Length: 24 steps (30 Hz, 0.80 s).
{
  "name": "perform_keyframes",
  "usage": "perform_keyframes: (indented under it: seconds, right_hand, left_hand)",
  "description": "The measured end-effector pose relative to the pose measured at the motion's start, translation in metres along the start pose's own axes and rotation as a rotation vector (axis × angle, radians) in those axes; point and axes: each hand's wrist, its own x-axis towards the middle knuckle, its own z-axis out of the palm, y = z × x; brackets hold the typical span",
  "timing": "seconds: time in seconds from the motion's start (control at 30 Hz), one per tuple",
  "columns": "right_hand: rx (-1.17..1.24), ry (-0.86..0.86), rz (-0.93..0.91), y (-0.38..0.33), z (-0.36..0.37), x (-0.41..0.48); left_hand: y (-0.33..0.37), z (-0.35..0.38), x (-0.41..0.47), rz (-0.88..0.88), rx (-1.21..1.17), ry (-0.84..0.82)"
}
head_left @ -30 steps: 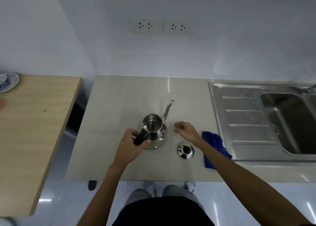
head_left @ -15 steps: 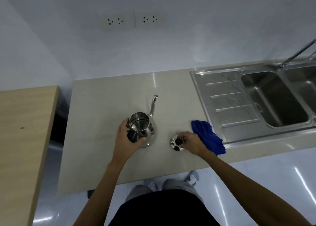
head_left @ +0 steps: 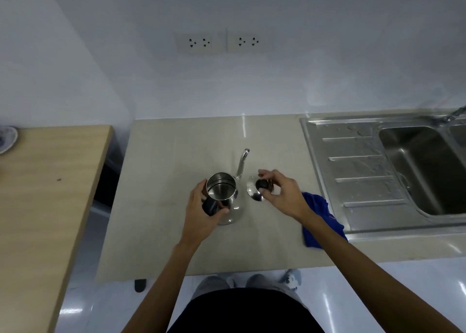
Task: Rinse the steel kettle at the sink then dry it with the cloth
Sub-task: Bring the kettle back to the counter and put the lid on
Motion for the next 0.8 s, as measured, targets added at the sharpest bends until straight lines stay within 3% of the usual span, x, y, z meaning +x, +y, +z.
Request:
perform_keyframes:
  seconds: [0.13, 0.33, 0.8]
  right_hand:
    - [0.055, -0.045, -0.159, -0.051, 0.011, 0.026]
    - [-0.106, -0.312, -0.278, -0.072, 0.039, 0.046]
    - [-0.181, -0.353, -0.316, -0.065, 0.049, 0.044]
  left_hand:
    - [-0.003, -0.001, 0.001, 0.021, -0.033, -0.003]
    - [-0.002, 0.000, 0.000, 0.003, -0.073, 0.031]
    - [-0.008, 0.001, 0.005, -0.015, -0.056, 0.012]
